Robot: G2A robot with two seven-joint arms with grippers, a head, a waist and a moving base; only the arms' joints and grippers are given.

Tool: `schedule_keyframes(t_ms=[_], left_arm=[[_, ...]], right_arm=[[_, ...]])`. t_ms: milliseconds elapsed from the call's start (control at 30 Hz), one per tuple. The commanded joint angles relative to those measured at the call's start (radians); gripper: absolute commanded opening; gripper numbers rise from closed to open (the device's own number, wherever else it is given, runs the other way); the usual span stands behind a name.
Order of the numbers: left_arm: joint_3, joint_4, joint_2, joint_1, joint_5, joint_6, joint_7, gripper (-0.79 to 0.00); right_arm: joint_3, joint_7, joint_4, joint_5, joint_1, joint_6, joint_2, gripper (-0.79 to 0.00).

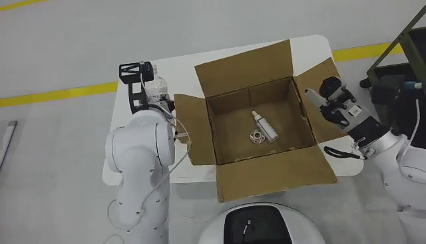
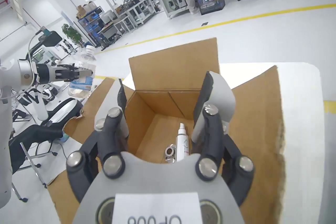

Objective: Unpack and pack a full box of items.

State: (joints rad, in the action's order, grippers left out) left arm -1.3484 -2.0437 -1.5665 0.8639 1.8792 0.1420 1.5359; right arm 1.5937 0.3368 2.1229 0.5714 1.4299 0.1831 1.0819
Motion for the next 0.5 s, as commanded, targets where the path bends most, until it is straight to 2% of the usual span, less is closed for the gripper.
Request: schedule_keyframes(t_ms=[0, 233, 400, 467], left_arm=[[-0.021, -0.006, -0.003, 0.021, 0.037, -0.028, 0.000, -0.785], [-0.100, 0.017, -0.022, 0.123, 0.086, -0.115, 0.000, -0.785], [-0.117, 0.058, -0.040, 0.217, 0.088, -0.146, 0.000, -0.785], [-0.117, 0.061, -0.042, 0.222, 0.090, -0.146, 0.000, -0.785]], right_arm=[[-0.015, 0.003, -0.017, 0.006, -0.010, 0.000, 0.001, -0.785], [-0.052, 0.023, -0.071, 0.019, -0.039, -0.001, 0.004, -0.785], [-0.063, 0.034, -0.091, 0.022, -0.050, 0.000, 0.005, -0.785], [-0.066, 0.038, -0.096, 0.022, -0.053, 0.002, 0.005, -0.785]])
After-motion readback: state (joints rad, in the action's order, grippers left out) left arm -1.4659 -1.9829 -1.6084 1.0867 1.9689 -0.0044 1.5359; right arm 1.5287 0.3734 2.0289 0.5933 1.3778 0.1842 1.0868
